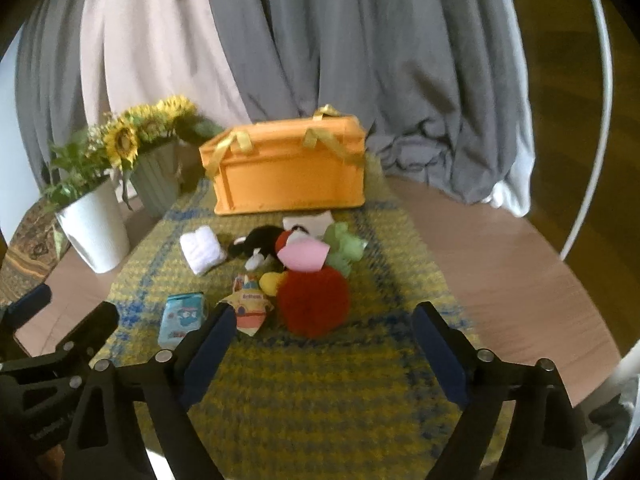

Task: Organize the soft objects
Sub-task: 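Grasp the blue cartoon pack with the left tool while the right tool grasps the red fluffy pompom, then lift and carry the blue pack and red pompom over the orange crate with both tools, then open the left tool to drop the blue pack while the right tool releases the pompom into the crate, then withdraw both tools from the crate toward the remaining toys, then grasp the printed fabric pouch with the left tool while the right tool grasps the pink sponge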

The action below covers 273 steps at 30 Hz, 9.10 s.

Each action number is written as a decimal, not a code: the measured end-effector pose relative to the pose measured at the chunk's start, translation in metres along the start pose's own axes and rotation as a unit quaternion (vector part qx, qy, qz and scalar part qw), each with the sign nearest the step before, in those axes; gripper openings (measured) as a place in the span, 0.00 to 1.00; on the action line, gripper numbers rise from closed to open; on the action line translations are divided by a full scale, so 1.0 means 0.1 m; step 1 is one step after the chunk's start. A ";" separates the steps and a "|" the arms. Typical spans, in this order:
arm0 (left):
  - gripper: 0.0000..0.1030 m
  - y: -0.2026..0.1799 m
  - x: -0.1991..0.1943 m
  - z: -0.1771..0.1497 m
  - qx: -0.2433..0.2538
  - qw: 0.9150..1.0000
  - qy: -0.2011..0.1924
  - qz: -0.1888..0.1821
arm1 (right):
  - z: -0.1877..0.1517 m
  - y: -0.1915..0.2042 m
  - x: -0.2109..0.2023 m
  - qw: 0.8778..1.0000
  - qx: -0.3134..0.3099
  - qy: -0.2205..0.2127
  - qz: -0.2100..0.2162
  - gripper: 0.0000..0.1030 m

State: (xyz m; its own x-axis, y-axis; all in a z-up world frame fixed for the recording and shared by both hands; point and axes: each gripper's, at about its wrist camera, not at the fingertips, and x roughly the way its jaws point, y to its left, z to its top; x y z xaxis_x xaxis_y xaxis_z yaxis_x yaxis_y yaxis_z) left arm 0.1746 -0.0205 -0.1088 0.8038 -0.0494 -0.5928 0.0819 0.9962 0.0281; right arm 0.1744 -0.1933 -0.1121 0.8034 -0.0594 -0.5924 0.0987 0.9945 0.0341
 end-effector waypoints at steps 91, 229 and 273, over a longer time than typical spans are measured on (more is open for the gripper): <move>0.50 -0.10 0.53 1.73 0.019 0.986 -0.150 -0.065 | 1.62 0.05 0.42 0.985 -0.031 -0.142 0.092 0.36; 0.79 -0.25 0.97 0.22 0.126 0.983 0.014 -0.135 | 0.05 -0.11 0.82 0.995 0.009 0.094 0.017 0.66; 0.32 -0.55 1.65 0.18 0.085 0.969 0.105 -0.208 | -0.09 -0.19 1.31 0.988 0.004 0.117 0.102 0.37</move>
State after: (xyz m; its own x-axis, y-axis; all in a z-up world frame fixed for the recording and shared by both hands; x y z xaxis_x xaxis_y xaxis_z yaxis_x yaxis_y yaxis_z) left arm 0.3136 -0.0850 -0.1939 0.5441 -0.4115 -0.7312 0.4841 0.8657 -0.1269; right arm 0.2720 -0.2187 -0.1978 0.6497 0.1646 -0.7421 -0.0456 0.9830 0.1781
